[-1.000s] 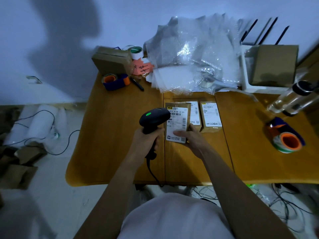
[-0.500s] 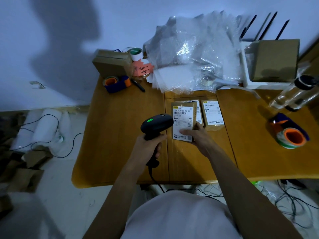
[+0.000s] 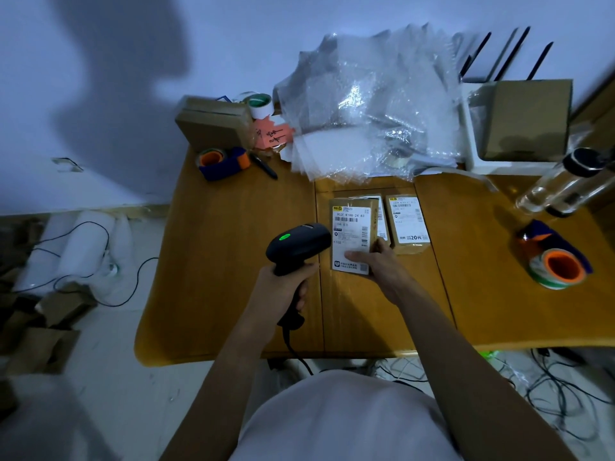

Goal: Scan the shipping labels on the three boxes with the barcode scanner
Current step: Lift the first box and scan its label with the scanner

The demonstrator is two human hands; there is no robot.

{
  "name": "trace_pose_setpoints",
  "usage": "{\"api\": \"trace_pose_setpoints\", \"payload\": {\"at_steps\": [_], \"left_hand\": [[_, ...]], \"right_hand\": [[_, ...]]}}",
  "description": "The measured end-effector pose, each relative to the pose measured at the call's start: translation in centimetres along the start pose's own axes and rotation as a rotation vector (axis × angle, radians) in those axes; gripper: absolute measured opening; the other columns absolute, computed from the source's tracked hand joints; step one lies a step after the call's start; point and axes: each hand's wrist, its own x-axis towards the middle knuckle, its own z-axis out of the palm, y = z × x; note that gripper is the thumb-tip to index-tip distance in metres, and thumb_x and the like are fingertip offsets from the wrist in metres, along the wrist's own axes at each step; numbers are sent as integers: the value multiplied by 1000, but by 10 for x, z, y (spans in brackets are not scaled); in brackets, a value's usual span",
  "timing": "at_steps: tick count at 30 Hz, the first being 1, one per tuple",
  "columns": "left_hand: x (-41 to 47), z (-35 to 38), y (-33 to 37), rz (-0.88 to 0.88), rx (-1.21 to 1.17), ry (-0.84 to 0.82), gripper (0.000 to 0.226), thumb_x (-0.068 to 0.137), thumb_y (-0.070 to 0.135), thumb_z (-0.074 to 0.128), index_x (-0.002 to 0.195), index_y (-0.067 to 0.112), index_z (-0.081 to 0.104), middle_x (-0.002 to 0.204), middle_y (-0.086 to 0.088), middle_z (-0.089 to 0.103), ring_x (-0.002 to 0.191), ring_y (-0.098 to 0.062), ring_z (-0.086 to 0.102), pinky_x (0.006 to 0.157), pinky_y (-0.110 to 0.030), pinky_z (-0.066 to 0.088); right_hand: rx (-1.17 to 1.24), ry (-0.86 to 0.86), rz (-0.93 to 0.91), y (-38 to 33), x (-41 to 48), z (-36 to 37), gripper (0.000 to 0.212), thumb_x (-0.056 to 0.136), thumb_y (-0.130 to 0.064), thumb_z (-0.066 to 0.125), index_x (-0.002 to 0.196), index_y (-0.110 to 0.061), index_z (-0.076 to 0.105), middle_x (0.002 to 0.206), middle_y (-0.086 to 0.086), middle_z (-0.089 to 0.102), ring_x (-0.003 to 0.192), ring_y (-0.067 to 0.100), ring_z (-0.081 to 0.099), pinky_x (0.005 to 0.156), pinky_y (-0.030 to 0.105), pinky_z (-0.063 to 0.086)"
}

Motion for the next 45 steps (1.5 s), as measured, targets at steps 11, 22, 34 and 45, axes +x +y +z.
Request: {"api": "trace_pose_setpoints", "payload": {"at_steps": [11, 22, 34, 45], "left_hand": [[3, -4, -4, -22, 11, 66, 28, 90, 26, 75, 68, 16, 62, 56, -2, 54, 47, -14, 50, 57, -31, 46], [-1, -3, 0, -23, 2, 63, 18, 90, 24, 75, 82, 12, 65, 57, -2, 53, 47, -13, 48, 55, -28, 43], [9, -8, 2, -60, -106, 166, 22, 86, 26, 81, 80, 12, 64, 57, -2, 56, 47, -16, 50, 53, -30, 44], [11, -8, 18, -16, -135, 190, 19, 88, 24, 79, 78, 14, 66, 58, -2, 56, 47, -14, 50, 50, -27, 46]], "right_hand": [[-15, 10, -23, 2, 3, -1, 70, 80, -16, 85, 139, -17, 49, 120, 10, 71, 107, 27, 72, 92, 45, 61], [21, 12, -23, -2, 1, 3, 54, 80, -9, 84, 127, -14, 57, 119, 9, 73, 104, 26, 74, 89, 44, 62], [70, 41, -4, -2, 14, 12, 69, 78, -18, 87, 136, -10, 49, 123, 11, 70, 106, 26, 74, 86, 39, 63], [188, -30, 0, -21, 26, 19, 49, 88, -21, 77, 131, -6, 59, 125, 15, 71, 115, 29, 69, 95, 39, 58]]}}
